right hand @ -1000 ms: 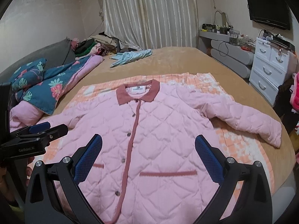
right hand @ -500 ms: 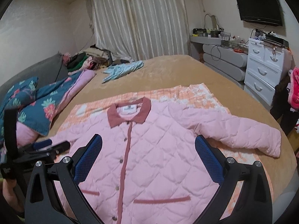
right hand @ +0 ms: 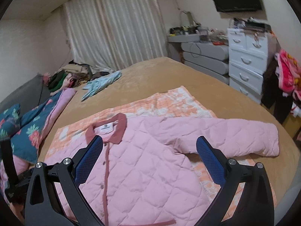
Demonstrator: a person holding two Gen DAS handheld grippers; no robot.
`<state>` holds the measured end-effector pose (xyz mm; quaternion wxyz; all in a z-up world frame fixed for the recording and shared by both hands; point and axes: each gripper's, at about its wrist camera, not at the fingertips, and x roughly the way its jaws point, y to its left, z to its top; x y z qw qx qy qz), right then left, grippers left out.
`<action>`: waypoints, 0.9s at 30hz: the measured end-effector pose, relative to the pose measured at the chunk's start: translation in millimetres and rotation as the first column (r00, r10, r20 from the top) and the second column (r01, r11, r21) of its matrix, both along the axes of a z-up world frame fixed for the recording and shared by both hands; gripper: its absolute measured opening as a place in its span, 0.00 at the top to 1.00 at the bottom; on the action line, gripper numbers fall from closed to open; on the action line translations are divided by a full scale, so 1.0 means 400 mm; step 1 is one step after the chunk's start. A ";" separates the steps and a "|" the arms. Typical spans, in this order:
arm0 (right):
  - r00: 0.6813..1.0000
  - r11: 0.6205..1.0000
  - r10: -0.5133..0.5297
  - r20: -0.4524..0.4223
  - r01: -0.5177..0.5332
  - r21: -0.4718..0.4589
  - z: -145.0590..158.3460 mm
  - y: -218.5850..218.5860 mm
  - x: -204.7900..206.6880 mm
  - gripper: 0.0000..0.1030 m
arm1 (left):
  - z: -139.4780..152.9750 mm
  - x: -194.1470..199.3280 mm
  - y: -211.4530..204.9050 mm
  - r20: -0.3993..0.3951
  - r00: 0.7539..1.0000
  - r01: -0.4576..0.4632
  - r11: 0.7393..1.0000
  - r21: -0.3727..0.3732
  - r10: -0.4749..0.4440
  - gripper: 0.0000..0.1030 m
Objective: Fold large clothes
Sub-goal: 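Move the right tool to the jacket sleeve cuff and grasp it, then lift the sleeve cuff up off the blanket with the right tool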
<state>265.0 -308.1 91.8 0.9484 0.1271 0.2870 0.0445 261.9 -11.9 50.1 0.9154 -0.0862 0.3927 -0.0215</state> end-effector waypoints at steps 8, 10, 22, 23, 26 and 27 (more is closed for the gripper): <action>0.993 0.993 -0.112 -0.038 0.114 0.037 -0.081 -0.103 0.090 0.04 | -0.058 0.081 -0.051 -0.046 0.999 0.027 0.999 0.018 -0.026 0.09; 0.988 0.988 -0.146 -0.052 0.147 0.034 -0.108 -0.134 0.110 0.04 | -0.074 0.095 -0.060 -0.054 0.998 0.029 0.999 0.030 -0.027 0.09; 0.923 0.932 -0.335 -0.189 0.354 0.076 -0.287 -0.347 0.179 0.04 | -0.168 0.186 -0.127 -0.104 0.993 0.062 0.996 0.063 -0.055 0.09; 0.917 0.925 -0.345 -0.200 0.368 0.092 -0.301 -0.366 0.182 0.04 | -0.173 0.194 -0.136 -0.106 0.993 0.065 0.996 0.065 -0.058 0.09; 0.891 0.900 -0.388 -0.236 0.421 0.111 -0.336 -0.417 0.185 0.04 | -0.187 0.211 -0.155 -0.112 0.992 0.069 0.996 0.062 -0.062 0.09; 0.884 0.892 -0.396 -0.248 0.434 0.127 -0.347 -0.433 0.185 0.04 | -0.192 0.217 -0.159 -0.116 0.991 0.068 0.996 0.059 -0.060 0.09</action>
